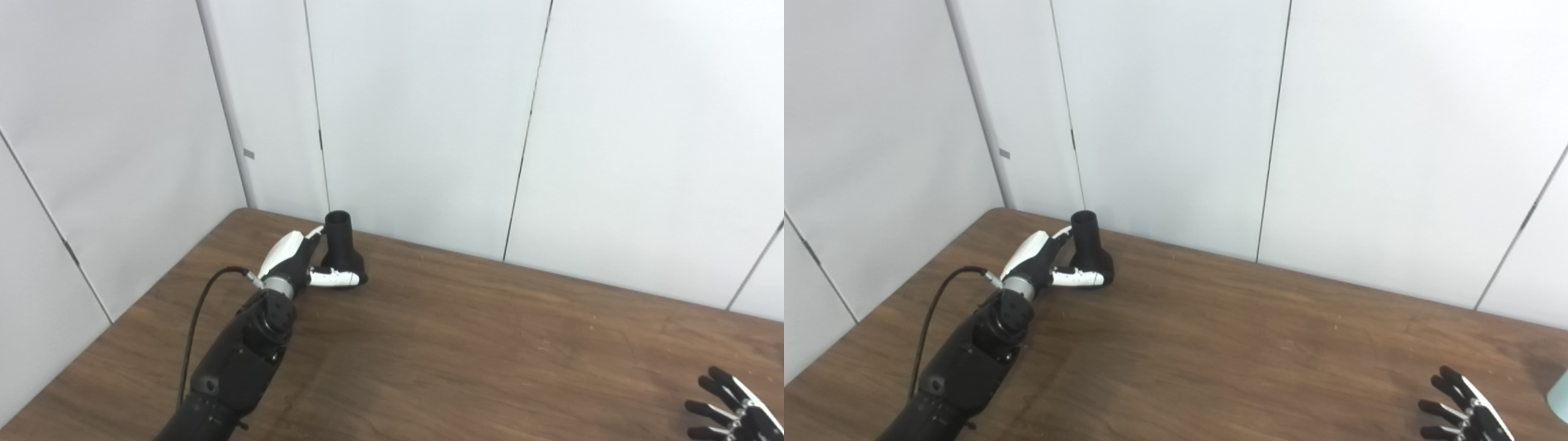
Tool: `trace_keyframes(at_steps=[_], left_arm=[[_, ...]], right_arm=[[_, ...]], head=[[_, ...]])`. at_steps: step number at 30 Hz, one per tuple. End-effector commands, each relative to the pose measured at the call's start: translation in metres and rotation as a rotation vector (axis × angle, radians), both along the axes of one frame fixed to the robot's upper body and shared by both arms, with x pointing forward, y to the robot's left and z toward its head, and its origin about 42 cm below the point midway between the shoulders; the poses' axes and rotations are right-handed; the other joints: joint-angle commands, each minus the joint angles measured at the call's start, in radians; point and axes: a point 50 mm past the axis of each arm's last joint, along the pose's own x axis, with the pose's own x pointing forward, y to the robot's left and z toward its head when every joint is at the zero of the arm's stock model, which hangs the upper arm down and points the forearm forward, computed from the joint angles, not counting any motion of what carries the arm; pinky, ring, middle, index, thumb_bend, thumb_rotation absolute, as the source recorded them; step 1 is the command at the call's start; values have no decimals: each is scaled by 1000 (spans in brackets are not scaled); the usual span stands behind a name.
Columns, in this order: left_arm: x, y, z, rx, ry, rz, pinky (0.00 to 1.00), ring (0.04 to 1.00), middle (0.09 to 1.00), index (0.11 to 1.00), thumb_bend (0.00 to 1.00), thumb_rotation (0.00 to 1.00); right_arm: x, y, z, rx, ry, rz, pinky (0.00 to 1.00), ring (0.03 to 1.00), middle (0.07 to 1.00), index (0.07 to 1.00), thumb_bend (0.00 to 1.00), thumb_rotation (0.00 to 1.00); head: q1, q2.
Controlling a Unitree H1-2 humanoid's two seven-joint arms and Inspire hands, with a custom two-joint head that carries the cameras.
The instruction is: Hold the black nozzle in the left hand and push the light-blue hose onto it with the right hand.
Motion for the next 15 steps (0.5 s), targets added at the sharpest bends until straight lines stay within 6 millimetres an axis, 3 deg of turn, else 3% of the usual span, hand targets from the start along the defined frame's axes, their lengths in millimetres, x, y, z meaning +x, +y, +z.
trace_keyframes(at_steps=[1, 15], left_arm=[[11, 7, 30, 47, -98, 0, 1000, 1000, 944, 868, 1000, 398], [18, 5, 17, 57, -83, 27, 1000, 1000, 906, 849, 1000, 340]], right_arm=[[3, -5, 20, -8, -72, 7, 625, 768, 882, 897, 760, 176], [0, -5, 25, -23, -76, -2, 632, 769, 882, 899, 756, 164]], head=[[-2, 1], [-4, 17]])
